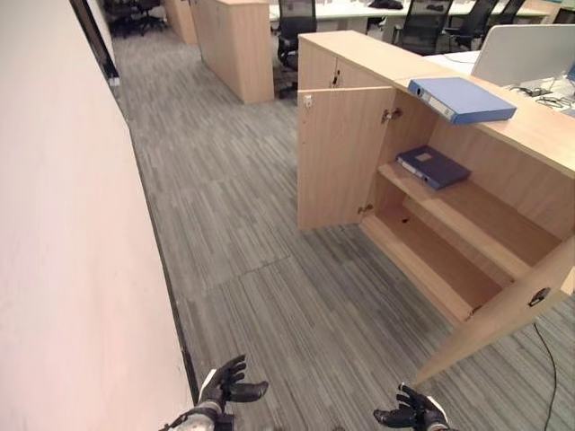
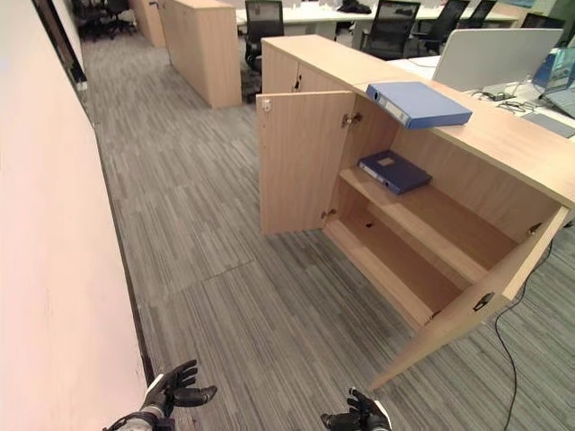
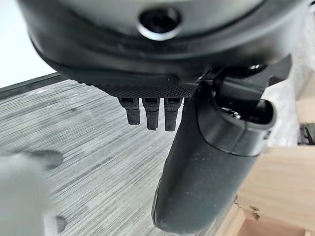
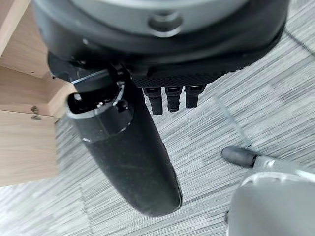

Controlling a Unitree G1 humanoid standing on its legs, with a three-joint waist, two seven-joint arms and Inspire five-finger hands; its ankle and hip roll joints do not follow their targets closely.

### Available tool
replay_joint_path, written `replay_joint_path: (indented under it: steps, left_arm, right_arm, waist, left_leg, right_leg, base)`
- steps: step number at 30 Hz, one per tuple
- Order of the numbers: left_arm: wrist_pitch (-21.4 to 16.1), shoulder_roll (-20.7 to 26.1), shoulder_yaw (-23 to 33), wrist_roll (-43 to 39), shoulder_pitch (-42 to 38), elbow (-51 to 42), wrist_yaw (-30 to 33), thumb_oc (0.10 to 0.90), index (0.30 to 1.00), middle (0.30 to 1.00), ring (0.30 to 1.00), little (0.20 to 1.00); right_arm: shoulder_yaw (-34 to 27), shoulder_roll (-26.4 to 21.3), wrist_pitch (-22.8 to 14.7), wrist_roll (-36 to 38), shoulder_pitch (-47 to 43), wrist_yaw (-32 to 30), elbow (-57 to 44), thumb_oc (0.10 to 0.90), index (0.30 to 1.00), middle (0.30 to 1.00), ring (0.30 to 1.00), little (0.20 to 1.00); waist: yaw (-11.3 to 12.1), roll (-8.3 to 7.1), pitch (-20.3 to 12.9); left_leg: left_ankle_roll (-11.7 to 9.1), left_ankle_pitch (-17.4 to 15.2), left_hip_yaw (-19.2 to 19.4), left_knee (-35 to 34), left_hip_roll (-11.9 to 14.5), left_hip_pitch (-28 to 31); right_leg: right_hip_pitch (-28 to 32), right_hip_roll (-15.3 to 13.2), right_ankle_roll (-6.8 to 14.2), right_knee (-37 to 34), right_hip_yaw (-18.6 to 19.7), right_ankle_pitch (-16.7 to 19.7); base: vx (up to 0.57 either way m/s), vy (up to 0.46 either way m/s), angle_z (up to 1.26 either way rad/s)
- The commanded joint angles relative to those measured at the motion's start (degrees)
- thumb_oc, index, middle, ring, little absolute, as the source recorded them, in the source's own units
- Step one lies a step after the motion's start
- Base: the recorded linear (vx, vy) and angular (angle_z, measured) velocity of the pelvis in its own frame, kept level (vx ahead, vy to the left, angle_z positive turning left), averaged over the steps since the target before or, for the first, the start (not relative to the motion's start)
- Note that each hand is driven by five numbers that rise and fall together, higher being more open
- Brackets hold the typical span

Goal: Put the empty folder in the office cabinet

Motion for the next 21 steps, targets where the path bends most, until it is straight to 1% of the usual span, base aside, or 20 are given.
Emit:
replay_joint_path:
  steps: [1, 2, 3, 4, 6, 7, 8, 9, 10, 11, 12, 13, 14, 15, 16, 17, 18, 19, 20, 21]
  left_arm:
    - [-3.38, 0.62, -0.81, -0.93, -3.66, -3.24, 0.71, 0.800, 0.900, 0.900, 0.900, 0.900]
    - [-3.27, 0.87, -0.86, -0.92, -4.10, -2.58, 1.25, 0.800, 0.900, 0.900, 0.900, 0.900]
    - [-3.29, 0.86, -0.86, -0.93, -4.14, -2.53, 1.26, 0.800, 0.900, 0.900, 0.900, 0.900]
    - [-3.24, 0.97, -0.46, -1.26, -4.56, -1.97, 1.94, 0.800, 0.900, 0.900, 0.900, 0.900]
    - [-3.21, 0.98, 0.31, -1.76, -4.73, -0.92, 2.27, 0.800, 0.900, 0.900, 0.900, 0.900]
    - [-3.22, 0.99, 0.32, -1.76, -4.72, -0.90, 2.27, 0.800, 0.900, 0.900, 0.900, 0.900]
    - [-3.18, 0.88, 0.99, -2.15, -4.58, 0.16, 2.54, 0.800, 0.900, 0.900, 0.900, 0.900]
    - [-3.20, 0.89, 0.99, -2.15, -4.59, 0.19, 2.54, 0.800, 0.900, 0.900, 0.900, 0.900]
    - [-3.22, 1.02, 1.50, -2.34, -3.98, 0.90, 2.40, 0.800, 0.900, 0.900, 0.900, 0.900]
    - [-3.22, 1.03, 1.50, -2.34, -3.98, 0.90, 2.40, 0.800, 0.900, 0.900, 0.900, 0.900]
    - [-3.24, 1.28, 1.80, -2.26, -3.54, 1.20, 2.27, 0.800, 0.900, 0.900, 0.900, 0.900]
    - [-3.25, 1.59, 2.02, -2.08, -3.17, 1.53, 1.95, 0.800, 0.900, 0.900, 0.900, 0.900]
    - [-3.26, 1.62, 2.02, -2.08, -3.15, 1.53, 1.94, 0.800, 0.900, 0.900, 0.900, 0.900]
    - [-3.29, 1.84, 2.00, -1.94, -3.24, 2.04, 1.86, 0.800, 0.900, 0.900, 0.900, 0.900]
    - [-3.27, 2.35, 1.91, -1.13, -3.04, 2.90, 1.61, 0.800, 0.900, 0.900, 0.900, 0.900]
    - [-3.16, 2.62, 1.72, -0.50, -3.06, 3.30, 1.49, 0.800, 0.900, 0.900, 0.900, 0.900]
    - [-3.12, 2.83, 1.50, 0.18, -3.15, 3.93, 1.46, 0.800, 0.900, 0.900, 0.900, 0.900]
    - [-3.14, 2.85, 1.50, 0.19, -3.17, 3.96, 1.46, 0.800, 0.900, 0.900, 0.900, 0.900]
    - [-3.31, 3.13, 1.27, 0.55, -3.35, 4.36, 1.43, 0.800, 0.900, 0.900, 0.900, 0.900]
    - [-3.32, 3.19, 1.18, 0.66, -3.45, 4.43, 1.40, 0.800, 0.900, 0.900, 0.900, 0.900]
  right_arm:
    - [-1.56, -5.01, -2.12, 1.90, -2.88, -0.71, -1.83, 0.800, 0.900, 0.900, 0.900, 0.900]
    - [-1.46, -5.11, -2.25, 2.30, -3.36, -0.98, -2.07, 0.800, 0.900, 0.900, 0.900, 0.900]
    - [-1.46, -5.10, -2.25, 2.31, -3.39, -0.98, -2.06, 0.800, 0.900, 0.900, 0.900, 0.900]
    - [-1.07, -5.18, -2.28, 2.56, -3.91, -1.25, -2.26, 0.800, 0.900, 0.900, 0.900, 0.900]
    - [-0.97, -5.17, -2.13, 2.52, -4.17, -1.30, -2.05, 0.800, 0.900, 0.900, 0.900, 0.900]
    - [-0.95, -5.17, -2.12, 2.52, -4.17, -1.30, -2.05, 0.800, 0.900, 0.900, 0.900, 0.900]
    - [-0.85, -5.23, -1.92, 2.39, -4.31, -1.43, -1.42, 0.800, 0.900, 0.900, 0.900, 0.900]
    - [-0.84, -5.21, -1.93, 2.39, -4.33, -1.43, -1.40, 0.800, 0.900, 0.900, 0.900, 0.900]
    - [-0.55, -4.87, -1.78, 2.13, -4.39, -1.20, -0.45, 0.800, 0.900, 0.900, 0.900, 0.900]
    - [-0.55, -4.87, -1.79, 2.13, -4.39, -1.20, -0.45, 0.800, 0.900, 0.900, 0.900, 0.900]
    - [-0.59, -4.67, -1.83, 1.87, -4.33, -0.96, -0.21, 0.800, 0.900, 0.900, 0.900, 0.900]
    - [-0.70, -4.19, -1.75, 1.83, -4.52, -0.65, 0.33, 0.800, 0.900, 0.900, 0.900, 0.900]
    - [-0.69, -4.15, -1.76, 1.83, -4.51, -0.65, 0.35, 0.800, 0.900, 0.900, 0.900, 0.900]
    - [-0.78, -3.70, -1.75, 1.92, -4.64, -0.64, 0.31, 0.800, 0.900, 0.900, 0.900, 0.900]
    - [-0.81, -2.87, -1.56, 1.85, -4.93, -0.46, 0.48, 0.800, 0.900, 0.900, 0.900, 0.900]
    - [-0.77, -2.57, -1.39, 1.74, -5.15, -0.22, 0.71, 0.800, 0.900, 0.900, 0.900, 0.900]
    - [-0.43, -2.38, -1.23, 1.65, -5.52, -0.04, 0.68, 0.800, 0.900, 0.900, 0.900, 0.900]
    - [-0.43, -2.35, -1.22, 1.65, -5.54, -0.04, 0.69, 0.800, 0.900, 0.900, 0.900, 0.900]
    - [-0.06, -2.06, -1.36, 1.37, -6.16, 0.14, 0.56, 0.800, 0.900, 0.900, 0.900, 0.900]
    - [0.17, -1.99, -1.41, 1.13, -6.59, 0.18, 0.44, 0.800, 0.900, 0.900, 0.900, 0.900]
  waist:
    - [1.49, 1.68, 1.05]
    - [2.17, 2.09, 1.37]
    - [2.15, 2.00, 1.35]
    - [2.96, 2.14, 1.81]
    - [3.61, 2.09, 1.83]
    - [3.65, 2.01, 1.85]
    - [4.47, 2.12, 1.35]
    - [4.48, 2.03, 1.38]
    - [5.49, 2.30, 0.36]
    - [5.50, 2.28, 0.37]
    - [5.95, 2.32, -0.44]
    - [6.89, 2.17, -1.59]
    - [6.93, 2.03, -1.64]
    - [7.32, 1.61, -2.06]
    - [8.06, 0.61, -2.87]
    - [8.12, 0.25, -3.12]
    - [8.21, -0.41, -3.33]
    - [8.29, -0.58, -3.45]
    - [8.34, -1.02, -3.75]
    - [8.50, -1.26, -3.94]
  left_leg:
    - [-2.12, 7.20, -0.82, -3.74, 8.98, -3.44]
    - [-2.40, 9.87, -1.86, -7.86, 11.01, -5.70]
    - [-2.43, 9.99, -1.82, -8.11, 10.93, -5.59]
    - [-2.81, 10.88, -2.09, -11.79, 12.88, -8.50]
    - [-3.26, 11.50, -0.88, -14.62, 14.52, -9.73]
    - [-3.27, 11.53, -0.76, -14.74, 14.45, -9.58]
    - [-3.46, 11.92, 0.00, -15.80, 15.70, -11.36]
    - [-3.47, 11.86, 0.06, -15.78, 15.62, -11.29]
    - [-3.93, 12.42, -0.89, -16.00, 15.87, -11.94]
    - [-3.93, 12.42, -0.88, -16.00, 15.86, -11.92]
    - [-4.17, 12.62, -1.59, -16.03, 15.85, -11.90]
    - [-4.47, 14.47, -2.67, -15.28, 15.23, -12.22]
    - [-4.48, 14.47, -2.57, -15.33, 15.14, -12.19]
    - [-4.41, 14.99, -2.73, -14.60, 14.72, -12.29]
    - [-3.53, 14.32, -2.79, -11.36, 12.60, -12.99]
    - [-3.02, 13.77, -2.64, -10.35, 11.40, -12.97]
    - [-2.23, 12.79, -2.26, -9.27, 9.92, -13.44]
    - [-2.13, 12.66, -2.09, -9.13, 9.79, -13.58]
    - [-0.62, 10.64, -1.48, -8.21, 7.38, -13.74]
    - [0.21, 9.60, -1.20, -7.65, 6.24, -14.07]
  right_leg:
    - [4.31, -1.87, 6.31, 3.89, 3.39, -10.72]
    - [4.31, -1.91, 6.54, 5.90, 3.82, -12.38]
    - [4.17, -2.01, 6.53, 6.20, 3.81, -12.64]
    - [4.89, -1.98, 6.80, 7.61, 4.93, -14.74]
    - [6.15, -2.22, 7.32, 8.70, 5.95, -16.96]
    - [6.14, -2.32, 7.33, 8.81, 6.01, -17.08]
    - [8.29, -2.48, 7.86, 9.01, 6.99, -18.74]
    - [8.32, -2.58, 7.86, 9.07, 7.01, -18.84]
    - [10.28, -2.77, 8.43, 9.00, 8.50, -20.14]
    - [10.29, -2.78, 8.43, 9.00, 8.51, -20.15]
    - [11.04, -3.20, 8.87, 8.89, 9.21, -20.65]
    - [11.72, -4.34, 9.76, 9.01, 10.40, -20.94]
    - [11.67, -4.46, 9.78, 9.05, 10.41, -21.02]
    - [11.73, -5.39, 10.36, 9.19, 10.85, -20.72]
    - [11.06, -7.91, 12.28, 10.14, 11.55, -18.39]
    - [10.32, -8.81, 13.04, 11.13, 11.94, -15.96]
    - [9.32, -10.05, 13.94, 12.47, 12.70, -12.25]
    - [9.18, -10.26, 14.05, 12.41, 12.78, -12.21]
    - [6.65, -11.60, 14.72, 15.12, 13.83, -6.99]
    - [5.35, -12.18, 15.13, 16.48, 14.30, -4.23]
  base:
    - [0.26, 0.140, 0.22]
    - [0.13, 0.065, 0.13]
    - [0.30, 0.142, 0.06]
    - [0.29, 0.113, -0.01]
    - [0.30, 0.122, -0.03]
    - [0.38, 0.152, -0.11]
    - [0.28, 0.106, -0.19]
    - [0.57, 0.233, -0.29]
    - [0.30, 0.125, -0.33]
    - [0.44, 0.204, -0.30]
    - [0.41, 0.268, -0.05]
    - [0.41, 0.268, 0.04]
    - [0.38, 0.271, -0.12]
    - [0.35, 0.288, -0.45]
    - [0.43, 0.362, -0.52]
    - [0.41, 0.385, -0.23]
    - [0.18, 0.184, -0.02]
    - [0.19, 0.258, 0.04]
    - [0.18, 0.252, -0.25]
    - [0.24, 0.319, -0.39]
